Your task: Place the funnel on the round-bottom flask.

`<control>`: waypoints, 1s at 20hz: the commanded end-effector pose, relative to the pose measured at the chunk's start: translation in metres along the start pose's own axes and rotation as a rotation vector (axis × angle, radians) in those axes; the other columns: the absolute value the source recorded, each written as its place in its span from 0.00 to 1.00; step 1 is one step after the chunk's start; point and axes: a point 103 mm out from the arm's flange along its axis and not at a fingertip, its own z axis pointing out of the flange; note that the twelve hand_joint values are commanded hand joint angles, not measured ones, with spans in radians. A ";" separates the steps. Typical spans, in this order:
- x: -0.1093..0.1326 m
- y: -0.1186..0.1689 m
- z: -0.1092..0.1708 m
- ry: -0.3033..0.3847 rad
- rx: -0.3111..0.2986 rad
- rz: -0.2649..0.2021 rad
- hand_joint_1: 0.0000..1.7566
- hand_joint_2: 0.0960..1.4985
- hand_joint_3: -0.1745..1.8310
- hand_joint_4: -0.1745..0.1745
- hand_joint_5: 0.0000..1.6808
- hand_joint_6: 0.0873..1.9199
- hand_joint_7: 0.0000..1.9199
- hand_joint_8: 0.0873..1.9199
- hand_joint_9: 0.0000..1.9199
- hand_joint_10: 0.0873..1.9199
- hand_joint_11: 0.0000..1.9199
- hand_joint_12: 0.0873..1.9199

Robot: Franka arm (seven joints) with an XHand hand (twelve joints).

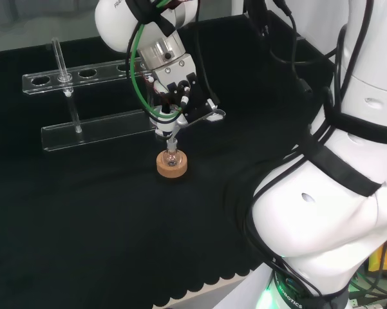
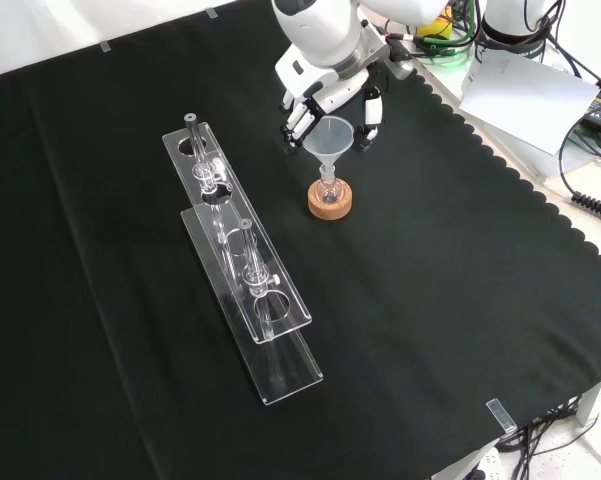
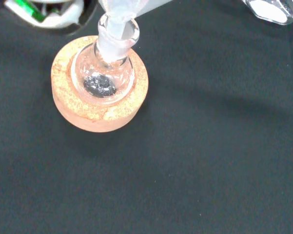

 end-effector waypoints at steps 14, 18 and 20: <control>0.002 -0.001 0.004 0.001 0.048 0.000 0.51 0.38 0.46 0.27 0.22 0.15 0.14 0.37 0.31 0.32 0.23 0.66; 0.003 -0.001 0.002 0.003 0.038 -0.002 0.51 0.38 0.46 0.27 0.22 0.13 0.13 0.36 0.30 0.32 0.22 0.66; 0.005 -0.001 0.002 -0.002 0.036 -0.006 0.50 0.38 0.45 0.27 0.23 0.11 0.12 0.36 0.29 0.32 0.22 0.66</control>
